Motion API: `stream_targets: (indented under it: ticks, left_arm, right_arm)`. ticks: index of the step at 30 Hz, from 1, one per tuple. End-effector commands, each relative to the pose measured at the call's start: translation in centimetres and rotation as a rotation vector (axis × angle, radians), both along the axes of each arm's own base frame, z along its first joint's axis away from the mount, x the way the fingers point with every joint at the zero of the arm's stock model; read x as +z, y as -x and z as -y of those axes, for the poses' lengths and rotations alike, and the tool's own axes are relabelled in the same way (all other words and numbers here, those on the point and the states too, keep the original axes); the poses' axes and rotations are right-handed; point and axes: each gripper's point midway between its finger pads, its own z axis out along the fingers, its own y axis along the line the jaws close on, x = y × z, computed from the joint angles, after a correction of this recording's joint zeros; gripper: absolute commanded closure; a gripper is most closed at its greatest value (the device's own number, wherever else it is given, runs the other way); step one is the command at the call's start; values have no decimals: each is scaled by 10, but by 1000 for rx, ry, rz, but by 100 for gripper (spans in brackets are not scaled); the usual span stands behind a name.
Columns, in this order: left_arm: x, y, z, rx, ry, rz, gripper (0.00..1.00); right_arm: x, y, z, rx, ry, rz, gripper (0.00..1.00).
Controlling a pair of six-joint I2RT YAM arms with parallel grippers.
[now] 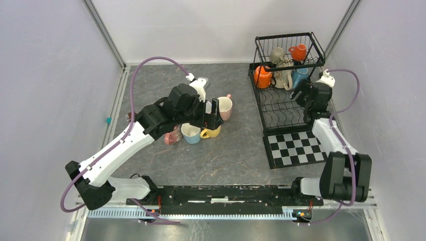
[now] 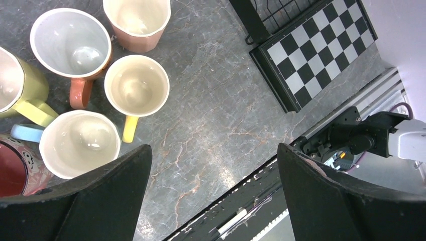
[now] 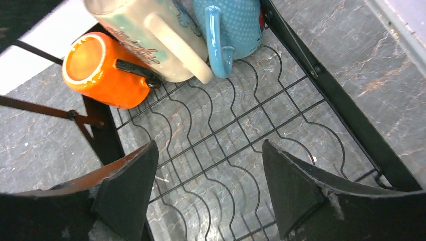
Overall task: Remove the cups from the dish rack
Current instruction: Move the cup to the dish rack.
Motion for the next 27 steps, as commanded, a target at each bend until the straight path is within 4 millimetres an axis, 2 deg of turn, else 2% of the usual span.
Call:
stream_targets:
  ticks: [1, 9, 13, 20, 27]
  left_arm:
    - [19, -4, 2, -43, 32, 89, 0]
    - [22, 2, 5, -74, 53, 90, 0]
    - [24, 2, 7, -85, 60, 93, 0]
    - [23, 3, 9, -103, 64, 93, 0]
    - [24, 4, 11, -114, 65, 94, 0]
  right_arm:
    - [14, -36, 0, 17, -117, 114, 21]
    - [-1, -80, 15, -65, -235, 109, 34]
    - [-18, -96, 24, -118, -292, 96, 39]
    - [-39, -105, 32, -175, -341, 101, 42]
    - [-46, -106, 39, -224, -375, 141, 42]
